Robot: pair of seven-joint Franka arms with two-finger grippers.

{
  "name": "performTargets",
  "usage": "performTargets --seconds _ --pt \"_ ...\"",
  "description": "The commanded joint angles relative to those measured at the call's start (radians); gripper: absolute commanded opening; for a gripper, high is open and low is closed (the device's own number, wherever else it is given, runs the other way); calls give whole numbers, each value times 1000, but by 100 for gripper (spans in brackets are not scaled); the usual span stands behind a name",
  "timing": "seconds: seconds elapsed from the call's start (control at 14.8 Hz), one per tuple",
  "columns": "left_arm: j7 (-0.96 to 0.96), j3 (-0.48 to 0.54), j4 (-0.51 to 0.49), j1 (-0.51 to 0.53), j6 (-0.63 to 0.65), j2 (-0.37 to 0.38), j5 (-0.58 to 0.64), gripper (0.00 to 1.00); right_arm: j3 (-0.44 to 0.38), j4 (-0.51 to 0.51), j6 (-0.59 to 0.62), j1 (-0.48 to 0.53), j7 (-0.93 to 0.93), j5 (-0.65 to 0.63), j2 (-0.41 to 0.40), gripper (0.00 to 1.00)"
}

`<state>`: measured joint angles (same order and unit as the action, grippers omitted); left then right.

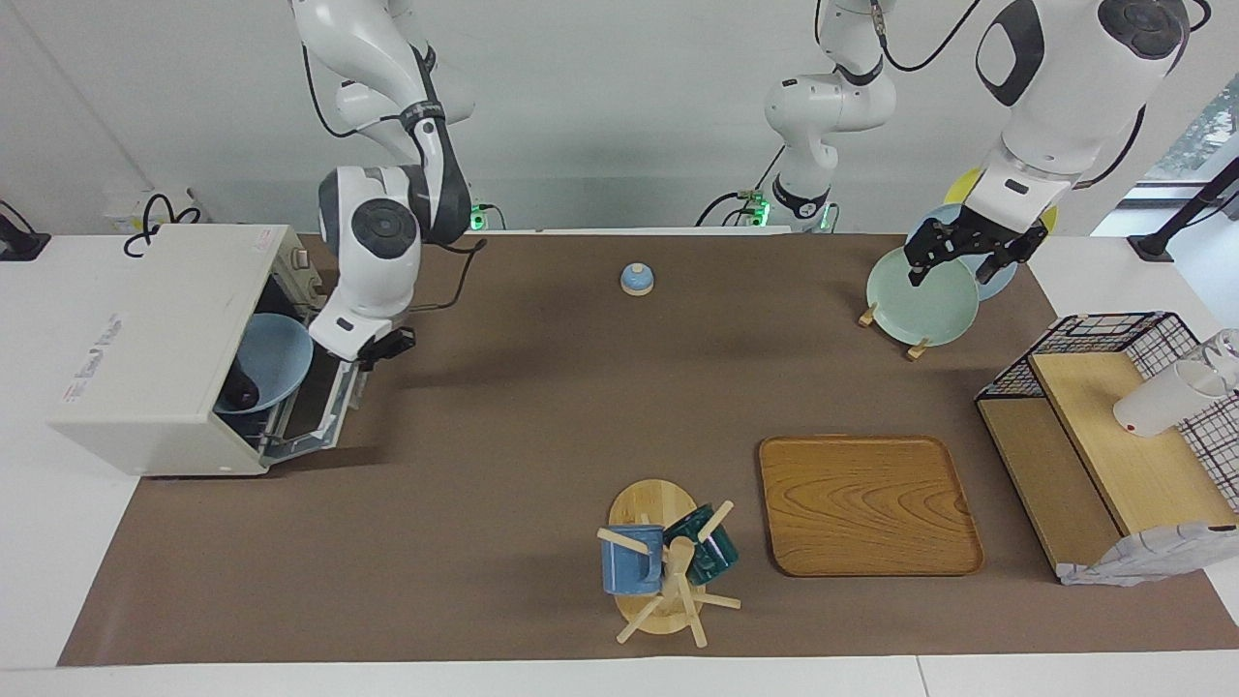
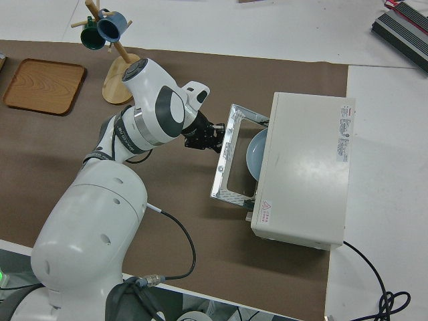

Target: Put eggplant into oven

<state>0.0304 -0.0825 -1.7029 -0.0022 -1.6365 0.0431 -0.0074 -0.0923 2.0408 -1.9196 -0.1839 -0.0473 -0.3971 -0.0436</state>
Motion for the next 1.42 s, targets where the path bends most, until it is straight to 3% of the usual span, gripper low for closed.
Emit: performTargets --seconds 0.0,0.27,0.34,0.4,0.54,0.74,0.81,0.88,0.94,1.35 --pt "-9 -6 0 15 14 14 -6 100 -29 -4 -7 102 -129 -65 24 0" --pt "-9 -5 0 15 12 14 -6 100 -32 -17 10 142 -195 -60 53 0" --pt "-9 -6 0 15 12 14 -6 100 -30 -71 63 146 -203 -24 53 0" --pt "-9 -6 0 15 14 14 -6 100 -30 -200 185 147 -201 91 39 0" --pt "-9 -5 0 15 14 14 -6 100 -30 -434 382 147 -201 211 -13 14" --pt "-9 -6 0 15 12 14 -6 100 -23 -511 485 141 -198 257 4 44" --pt "-9 -5 0 15 14 14 -6 100 -30 -524 496 147 -194 303 5 60" --pt "-9 -6 0 15 12 14 -6 100 -37 -522 501 156 -194 328 7 88" --pt "-9 -6 0 15 12 14 -6 100 -38 -522 510 173 -194 340 7 100" --pt "-9 -6 0 15 14 14 -6 100 -17 -501 502 165 -71 365 25 100"
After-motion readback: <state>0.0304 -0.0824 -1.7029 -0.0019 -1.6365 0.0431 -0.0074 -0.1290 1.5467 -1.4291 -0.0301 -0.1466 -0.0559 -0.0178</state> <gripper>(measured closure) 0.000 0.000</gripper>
